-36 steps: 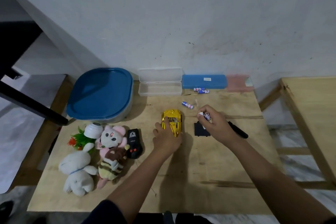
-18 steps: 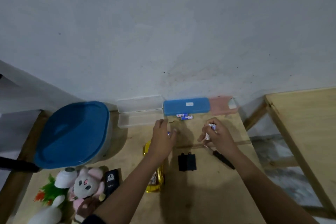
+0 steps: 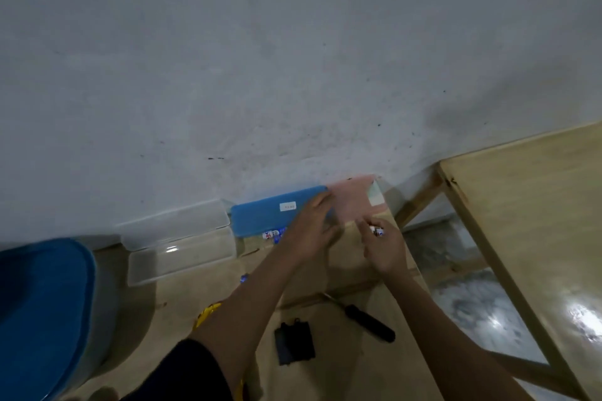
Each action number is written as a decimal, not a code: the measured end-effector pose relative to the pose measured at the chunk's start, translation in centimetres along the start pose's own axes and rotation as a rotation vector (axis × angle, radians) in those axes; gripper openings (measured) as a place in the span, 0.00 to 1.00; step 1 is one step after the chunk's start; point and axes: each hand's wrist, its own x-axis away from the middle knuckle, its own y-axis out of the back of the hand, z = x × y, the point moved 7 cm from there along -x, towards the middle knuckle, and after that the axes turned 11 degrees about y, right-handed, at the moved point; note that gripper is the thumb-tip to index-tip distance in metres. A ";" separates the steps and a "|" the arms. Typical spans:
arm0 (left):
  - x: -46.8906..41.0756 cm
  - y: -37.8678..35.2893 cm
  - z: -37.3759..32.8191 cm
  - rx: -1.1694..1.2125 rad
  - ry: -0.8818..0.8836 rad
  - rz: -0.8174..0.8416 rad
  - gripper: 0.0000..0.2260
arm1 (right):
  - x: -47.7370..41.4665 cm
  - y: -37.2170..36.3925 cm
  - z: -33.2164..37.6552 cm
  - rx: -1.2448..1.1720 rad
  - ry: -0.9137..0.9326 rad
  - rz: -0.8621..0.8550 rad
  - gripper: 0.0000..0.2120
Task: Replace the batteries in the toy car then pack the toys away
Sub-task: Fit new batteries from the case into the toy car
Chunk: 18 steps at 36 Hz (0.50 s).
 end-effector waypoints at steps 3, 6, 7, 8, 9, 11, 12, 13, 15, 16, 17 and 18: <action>-1.2 -1.0 -1.1 -0.034 -0.046 0.056 0.29 | -0.6 -0.1 0.5 0.021 0.081 -0.023 0.04; -2.4 -1.4 -1.6 -0.096 -0.048 0.039 0.29 | -1.0 -0.3 0.4 0.002 0.073 -0.050 0.04; -2.7 -1.5 -1.6 -0.109 -0.051 0.018 0.28 | -1.2 -0.3 0.4 -0.028 0.070 -0.070 0.05; -3.0 -1.4 -1.6 -0.121 -0.059 -0.004 0.27 | -1.4 -0.2 0.4 -0.057 0.069 -0.091 0.06; -3.2 -1.4 -1.6 -0.131 -0.063 -0.021 0.26 | -1.5 -0.2 0.5 -0.079 0.068 -0.107 0.07; -3.2 -1.2 -1.6 -0.140 -0.048 -0.036 0.26 | -1.5 -0.2 0.4 -0.099 0.062 -0.123 0.07; -3.2 -1.2 -1.6 -0.141 -0.041 -0.036 0.26 | -1.5 -0.2 0.4 -0.101 0.058 -0.129 0.07; -3.2 -1.1 -1.7 -0.145 -0.037 -0.036 0.26 | -1.4 -0.3 0.3 -0.101 0.050 -0.137 0.07; -3.1 -1.1 -1.9 -0.157 -0.030 -0.036 0.27 | -1.3 -0.2 0.1 -0.097 0.038 -0.160 0.05; -3.2 -1.0 -1.9 -0.165 -0.028 -0.035 0.27 | -1.3 -0.2 0.1 -0.096 0.038 -0.170 0.05; -3.2 -1.0 -1.9 -0.171 -0.027 -0.033 0.27 | -1.3 -0.2 0.2 -0.092 0.042 -0.177 0.05; -3.3 -1.0 -1.9 -0.177 -0.025 -0.033 0.27 | -1.3 -0.2 0.2 -0.089 0.048 -0.180 0.04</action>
